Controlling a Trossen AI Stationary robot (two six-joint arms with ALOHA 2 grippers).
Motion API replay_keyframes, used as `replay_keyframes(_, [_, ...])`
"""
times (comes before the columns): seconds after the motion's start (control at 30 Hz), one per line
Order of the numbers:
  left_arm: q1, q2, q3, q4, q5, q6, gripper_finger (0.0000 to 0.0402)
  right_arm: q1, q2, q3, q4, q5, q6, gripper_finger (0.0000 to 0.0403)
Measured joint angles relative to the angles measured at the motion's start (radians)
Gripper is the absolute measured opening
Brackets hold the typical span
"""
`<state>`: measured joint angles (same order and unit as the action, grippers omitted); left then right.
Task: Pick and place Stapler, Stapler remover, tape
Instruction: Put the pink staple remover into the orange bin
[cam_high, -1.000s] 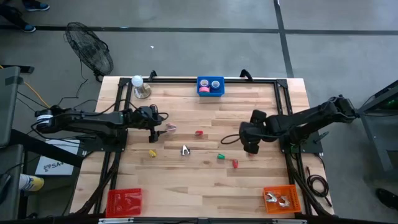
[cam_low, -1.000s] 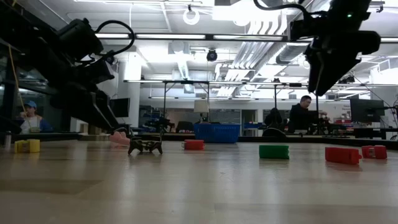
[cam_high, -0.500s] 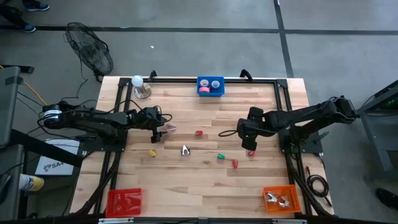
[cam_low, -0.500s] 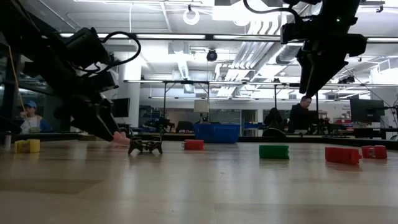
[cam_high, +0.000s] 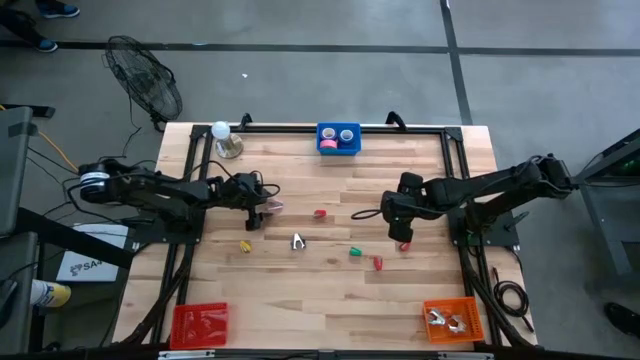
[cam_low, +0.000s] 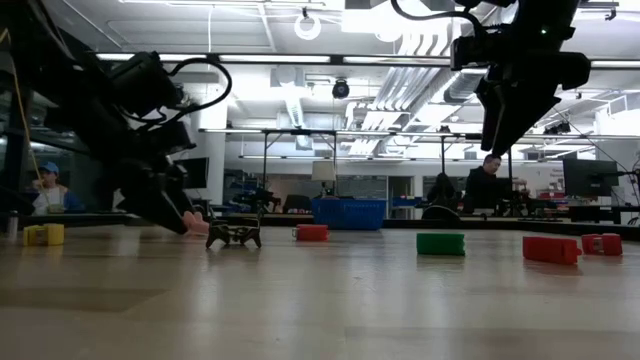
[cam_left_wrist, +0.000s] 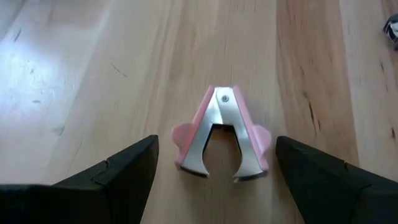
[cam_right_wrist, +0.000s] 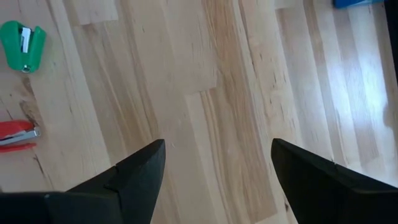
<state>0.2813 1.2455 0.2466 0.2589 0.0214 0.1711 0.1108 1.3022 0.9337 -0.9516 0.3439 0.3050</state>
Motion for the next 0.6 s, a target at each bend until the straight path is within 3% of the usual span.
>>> replay_keyframes(0.47, [0.000, 0.039, 0.002, 0.030, 0.016, -0.019, 0.0318, 0.000, 0.000, 0.000, 0.000, -0.006, 0.000, 0.0280])
replay_keyframes(0.6, [0.000, 0.039, 0.002, 0.029, 0.018, -0.019, 0.0295, 0.000, 0.000, 0.000, 0.000, -0.011, 0.001, 0.0280])
